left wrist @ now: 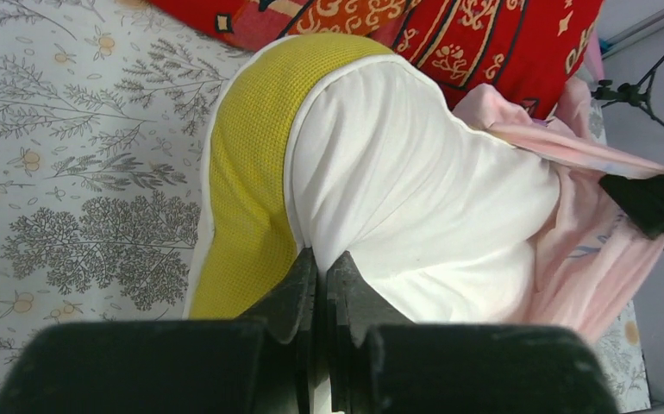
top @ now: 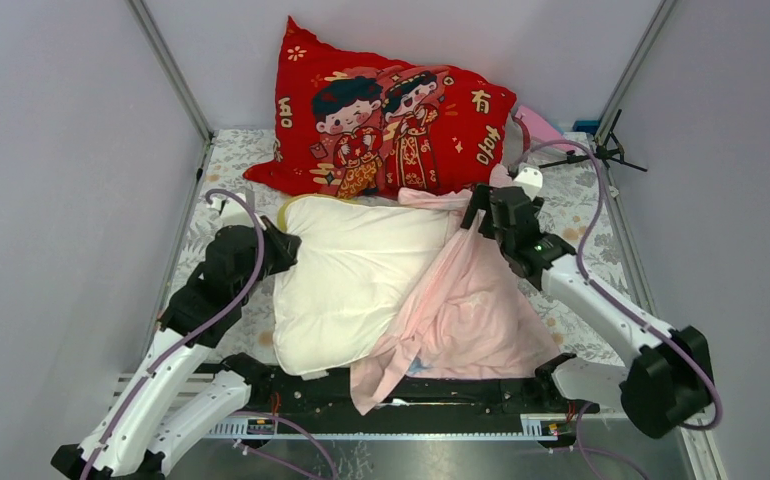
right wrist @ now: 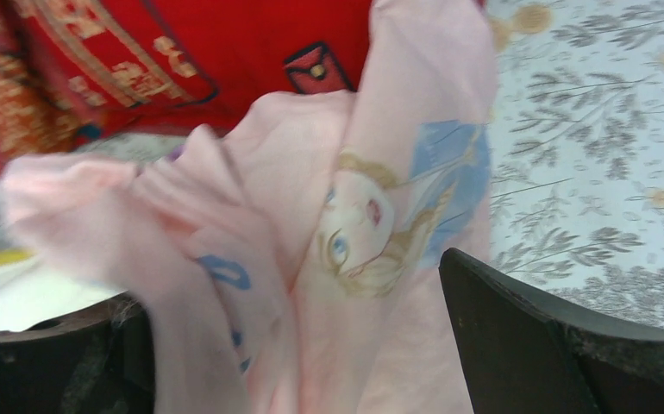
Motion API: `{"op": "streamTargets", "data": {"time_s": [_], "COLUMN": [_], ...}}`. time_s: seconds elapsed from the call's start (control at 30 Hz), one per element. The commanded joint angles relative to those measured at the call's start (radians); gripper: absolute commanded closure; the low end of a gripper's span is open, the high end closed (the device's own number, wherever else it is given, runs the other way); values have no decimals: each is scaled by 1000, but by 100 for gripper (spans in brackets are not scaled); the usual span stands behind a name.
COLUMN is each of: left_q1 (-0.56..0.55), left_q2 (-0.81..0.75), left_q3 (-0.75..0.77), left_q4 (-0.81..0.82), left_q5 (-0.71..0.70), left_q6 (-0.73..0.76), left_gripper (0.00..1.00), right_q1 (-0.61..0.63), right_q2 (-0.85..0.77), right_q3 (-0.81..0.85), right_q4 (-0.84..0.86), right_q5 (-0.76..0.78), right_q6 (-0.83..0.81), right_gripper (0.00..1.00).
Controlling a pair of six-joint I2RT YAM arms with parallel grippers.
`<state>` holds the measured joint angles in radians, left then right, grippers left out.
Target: Remove the pillowcase from the pillow
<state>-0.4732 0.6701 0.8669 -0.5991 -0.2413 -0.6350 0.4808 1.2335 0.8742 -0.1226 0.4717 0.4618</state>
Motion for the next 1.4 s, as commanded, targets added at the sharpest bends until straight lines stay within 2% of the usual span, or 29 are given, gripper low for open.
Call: {"op": "streamTargets", "data": {"time_s": [0.0, 0.07, 0.13, 0.23, 0.37, 0.5, 0.67, 0.77, 0.97, 1.1, 1.17, 1.37], "left_q1": [11, 11, 11, 12, 11, 12, 13, 13, 13, 13, 13, 13], "left_q2": [9, 39, 90, 170, 221, 215, 214, 211, 181, 143, 134, 132], "left_q3": [-11, -31, -42, -49, -64, -114, -175, -190, -195, -218, -229, -228], "left_q4": [99, 131, 154, 177, 203, 250, 285, 302, 306, 297, 300, 308], "left_q5": [-9, 49, 119, 211, 268, 264, 246, 245, 194, 172, 164, 165], "left_q6": [2, 9, 10, -3, -16, -38, -69, -86, -102, -111, -116, -127], "left_gripper": [100, 100, 100, 100, 100, 100, 100, 100, 100, 100, 100, 100], "right_q1": [-19, -18, -18, -17, -17, -17, -19, -18, -19, -18, -11, 239], "right_q2": [-136, -176, -194, -228, -265, -269, -199, -150, -160, -162, -144, -114], "right_q3": [-70, -90, -80, -81, -71, -73, -27, 25, 13, 2, 23, 110], "right_q4": [90, 107, 66, 18, -85, -150, -344, -408, -356, -302, -316, -386], "right_q5": [-228, -356, -400, -417, -362, -389, -400, -463, -413, -587, -621, -405], "right_q6": [32, 7, 7, 4, 51, 87, 190, 158, 17, -54, -68, -102], "right_gripper": [1, 1, 1, 0, 0, 0, 0, 0, 0, 0, 0, 0]}}
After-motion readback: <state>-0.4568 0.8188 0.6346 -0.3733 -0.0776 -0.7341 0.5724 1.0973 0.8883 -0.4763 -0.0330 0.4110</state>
